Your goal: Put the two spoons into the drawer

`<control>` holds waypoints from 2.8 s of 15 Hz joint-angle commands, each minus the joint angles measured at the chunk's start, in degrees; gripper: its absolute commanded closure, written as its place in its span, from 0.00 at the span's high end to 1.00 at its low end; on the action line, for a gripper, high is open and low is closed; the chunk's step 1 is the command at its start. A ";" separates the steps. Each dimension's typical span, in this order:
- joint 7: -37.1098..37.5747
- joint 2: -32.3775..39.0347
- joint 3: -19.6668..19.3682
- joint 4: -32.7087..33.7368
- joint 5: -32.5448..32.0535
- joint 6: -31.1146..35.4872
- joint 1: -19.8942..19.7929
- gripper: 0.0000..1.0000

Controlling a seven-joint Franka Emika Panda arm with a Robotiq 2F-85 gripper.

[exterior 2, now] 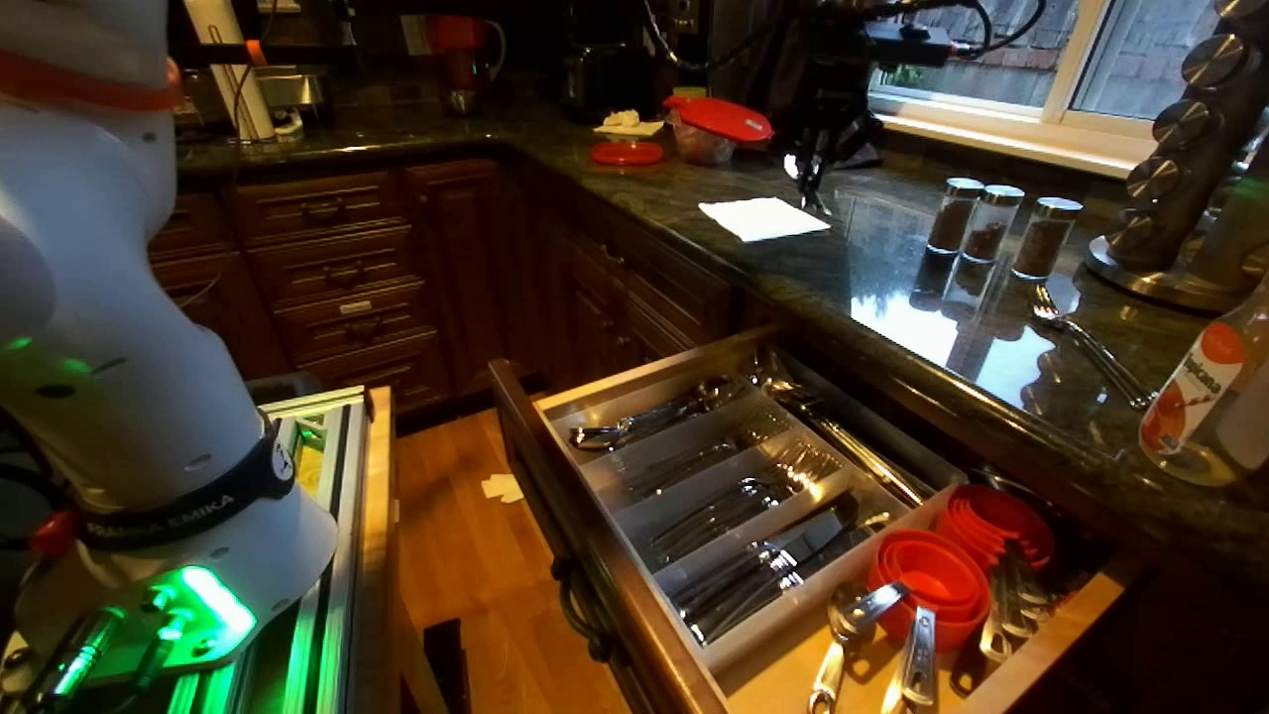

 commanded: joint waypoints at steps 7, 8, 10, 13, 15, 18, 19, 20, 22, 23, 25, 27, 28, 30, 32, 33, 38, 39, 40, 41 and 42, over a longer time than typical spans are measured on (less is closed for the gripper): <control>11.15 -18.40 -2.54 -25.81 16.69 7.84 -4.81 0.03; 11.02 -19.66 -3.18 -28.97 18.07 10.12 -5.10 0.03; 10.41 -22.23 -4.44 -35.44 18.49 13.71 -5.34 0.03; 10.23 -19.63 -5.56 -33.49 16.57 12.53 -4.79 0.10; 10.14 -21.58 -6.37 -37.57 16.56 13.95 -4.85 0.10; 10.16 -22.85 -6.57 -38.64 16.55 14.13 -4.69 0.03; 10.20 -22.54 -6.58 -38.45 16.56 12.88 -4.64 0.03; 10.68 -22.34 -6.59 -38.93 16.19 12.25 -4.61 0.03; 10.75 -22.27 -6.62 -40.44 16.15 10.07 -4.70 0.03; 10.69 -22.29 -6.69 -41.43 16.39 9.31 -4.83 0.03; 11.50 -22.43 -7.01 -43.36 15.81 9.08 -5.09 0.03; 11.86 -23.10 -7.68 -45.47 15.46 9.07 -5.51 0.03; 11.75 -23.28 -8.15 -46.44 15.46 9.36 -5.78 0.03; 11.64 -23.08 -9.05 -47.88 15.28 10.36 -6.15 0.03; 12.13 -22.20 -9.78 -48.71 14.95 11.46 -6.46 0.03; 12.56 -21.59 -9.96 -48.98 15.14 12.16 -6.47 0.03; 17.99 -18.78 -9.90 -49.94 14.32 16.53 -6.22 0.03; 18.66 -18.12 -9.85 -49.94 14.39 17.10 -6.27 0.03; 19.35 -17.15 -9.80 -49.82 13.97 18.01 -6.31 0.03; 19.45 -16.17 -9.72 -49.54 14.05 18.48 -6.41 0.03; 19.19 -15.10 -9.54 -49.28 14.16 19.47 -6.45 0.03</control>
